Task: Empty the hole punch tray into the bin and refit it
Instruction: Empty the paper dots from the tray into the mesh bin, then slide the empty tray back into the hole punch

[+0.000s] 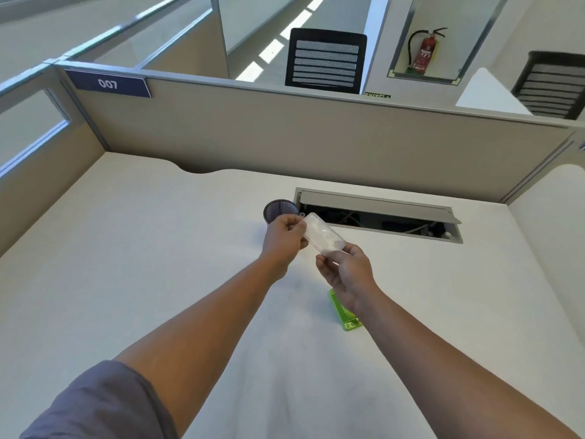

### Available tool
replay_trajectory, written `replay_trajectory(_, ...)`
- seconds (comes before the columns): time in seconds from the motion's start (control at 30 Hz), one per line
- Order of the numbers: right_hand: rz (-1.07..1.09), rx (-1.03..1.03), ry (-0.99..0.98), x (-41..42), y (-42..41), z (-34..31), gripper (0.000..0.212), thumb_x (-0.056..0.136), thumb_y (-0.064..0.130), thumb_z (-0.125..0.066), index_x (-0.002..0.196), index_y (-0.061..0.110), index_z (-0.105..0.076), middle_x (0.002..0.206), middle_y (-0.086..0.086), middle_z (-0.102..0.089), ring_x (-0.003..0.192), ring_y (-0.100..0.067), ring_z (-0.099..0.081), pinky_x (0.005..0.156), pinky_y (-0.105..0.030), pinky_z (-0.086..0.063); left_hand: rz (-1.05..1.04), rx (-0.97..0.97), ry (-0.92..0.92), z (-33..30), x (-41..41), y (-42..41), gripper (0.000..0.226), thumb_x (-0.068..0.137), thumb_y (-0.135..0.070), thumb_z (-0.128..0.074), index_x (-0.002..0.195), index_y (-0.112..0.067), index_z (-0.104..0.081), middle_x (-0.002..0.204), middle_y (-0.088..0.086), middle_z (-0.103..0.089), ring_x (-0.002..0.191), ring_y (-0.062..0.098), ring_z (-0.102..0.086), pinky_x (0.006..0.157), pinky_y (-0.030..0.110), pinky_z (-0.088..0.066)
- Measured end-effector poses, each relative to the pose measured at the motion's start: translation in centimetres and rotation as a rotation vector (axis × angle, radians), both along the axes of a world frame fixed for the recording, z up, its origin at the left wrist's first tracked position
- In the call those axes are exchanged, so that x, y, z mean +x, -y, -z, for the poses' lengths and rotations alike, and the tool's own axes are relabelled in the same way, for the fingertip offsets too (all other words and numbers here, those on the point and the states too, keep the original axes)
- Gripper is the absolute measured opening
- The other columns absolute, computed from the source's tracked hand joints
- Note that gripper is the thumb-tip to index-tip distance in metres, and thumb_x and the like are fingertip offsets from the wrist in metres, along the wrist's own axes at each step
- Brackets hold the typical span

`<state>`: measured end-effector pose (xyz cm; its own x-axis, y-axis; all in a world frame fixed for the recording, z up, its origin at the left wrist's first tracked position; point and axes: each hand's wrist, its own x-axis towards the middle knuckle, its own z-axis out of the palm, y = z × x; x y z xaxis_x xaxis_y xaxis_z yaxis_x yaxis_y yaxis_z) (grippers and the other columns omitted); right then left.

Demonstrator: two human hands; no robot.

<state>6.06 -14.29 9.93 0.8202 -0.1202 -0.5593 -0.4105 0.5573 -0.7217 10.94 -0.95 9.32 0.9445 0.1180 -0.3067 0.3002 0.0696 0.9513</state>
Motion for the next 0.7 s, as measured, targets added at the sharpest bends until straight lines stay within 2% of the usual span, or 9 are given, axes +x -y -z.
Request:
replay_trajectory(0.1, -0.071, -0.038, -0.035, -1.8, 0.2, 0.5, 0.037, 0.088, -0.01, -0.061, 0.121, 0.005, -0.054, 0.092, -0.02, -0.068, 0.073, -0.026, -0.066, 0.067, -0.03, -0.061, -0.012, -0.172, -0.084, 1.0, -1.4, 0.6, 0.018, 0.102, -0.011, -0.053, 0.114, -0.004, -0.064, 0.106, 0.012, -0.069, 0.095, 0.023, -0.067, 0.086, 0.034, -0.06)
replay_trajectory(0.17, -0.096, -0.033, -0.046, -2.9, 0.4, 0.9, 0.038, 0.088, -0.01, -0.062, 0.121, 0.006, -0.052, 0.088, -0.019, -0.069, 0.072, -0.025, -0.067, 0.069, -0.031, -0.061, -0.055, -0.349, -0.158, 1.6, -2.4, 1.1, 0.02, 0.103, -0.015, -0.051, 0.115, -0.004, -0.063, 0.107, 0.014, -0.068, 0.097, 0.026, -0.066, 0.085, 0.037, -0.058)
replay_trajectory(0.23, -0.11, -0.025, -0.054, -3.9, 0.5, 1.4, 0.039, 0.088, -0.01, -0.061, 0.121, 0.007, -0.05, 0.088, -0.021, -0.069, 0.069, -0.024, -0.068, 0.069, -0.03, -0.062, -0.083, -0.47, -0.215, 2.2, -3.6, 1.7, 0.022, 0.104, -0.02, -0.05, 0.116, -0.008, -0.062, 0.109, 0.014, -0.071, 0.099, 0.029, -0.067, 0.09, 0.044, -0.056)
replay_trajectory(0.3, -0.122, -0.041, -0.061, -4.6, 0.7, 2.0, 0.038, 0.088, -0.01, -0.062, 0.12, 0.007, -0.048, 0.09, -0.022, -0.07, 0.067, -0.022, -0.068, 0.07, -0.03, -0.063, -0.069, -0.51, -0.235, 2.9, -4.6, 2.2, 0.023, 0.105, -0.019, -0.046, 0.12, -0.007, -0.059, 0.115, 0.017, -0.072, 0.104, 0.034, -0.069, 0.097, 0.051, -0.053)
replay_trajectory(0.4, -0.153, -0.118, -0.069, -5.4, 1.0, 2.9, 0.037, 0.088, -0.008, -0.064, 0.117, 0.007, -0.047, 0.094, -0.023, -0.071, 0.069, -0.021, -0.07, 0.074, -0.03, -0.063, -0.031, -0.504, -0.259, 3.6, -5.9, 2.9, 0.02, 0.105, -0.007, -0.041, 0.119, -0.007, -0.056, 0.117, 0.018, -0.072, 0.104, 0.038, -0.069, 0.099, 0.054, -0.051)
replay_trajectory(0.53, -0.247, -0.353, -0.097, -5.8, 1.8, 3.6, 0.037, 0.082, 0.003, -0.071, 0.113, 0.01, -0.051, 0.103, -0.019, -0.072, 0.075, -0.024, -0.072, 0.082, -0.035, -0.063, -0.042, -0.422, -0.293, 4.4, -6.4, 3.1, 0.019, 0.104, -0.003, -0.043, 0.113, -0.013, -0.056, 0.114, 0.016, -0.073, 0.105, 0.035, -0.071, 0.09, 0.047, -0.058)
replay_trajectory(0.63, -0.31, -0.569, -0.105, -5.8, 2.5, 3.5, 0.034, 0.075, 0.005, -0.07, 0.104, 0.016, -0.057, 0.092, -0.01, -0.07, 0.072, -0.023, -0.068, 0.071, -0.034, -0.057, -0.058, -0.348, -0.313, 4.5, -6.2, 3.1, 0.019, 0.103, -0.001, -0.046, 0.101, -0.015, -0.058, 0.109, 0.015, -0.071, 0.101, 0.033, -0.069, 0.091, 0.049, -0.057)
replay_trajectory(0.7, -0.301, -0.719, -0.073, -5.7, 3.1, 3.6, 0.028, 0.075, 0.006, -0.067, 0.099, 0.018, -0.061, 0.087, -0.006, -0.067, 0.072, -0.02, -0.063, 0.063, -0.03, -0.05, -0.079, -0.291, -0.329, 5.0, -5.9, 3.1, 0.016, 0.101, -0.002, -0.05, 0.107, -0.014, -0.059, 0.108, 0.012, -0.07, 0.1, 0.031, -0.068, 0.087, 0.048, -0.059)
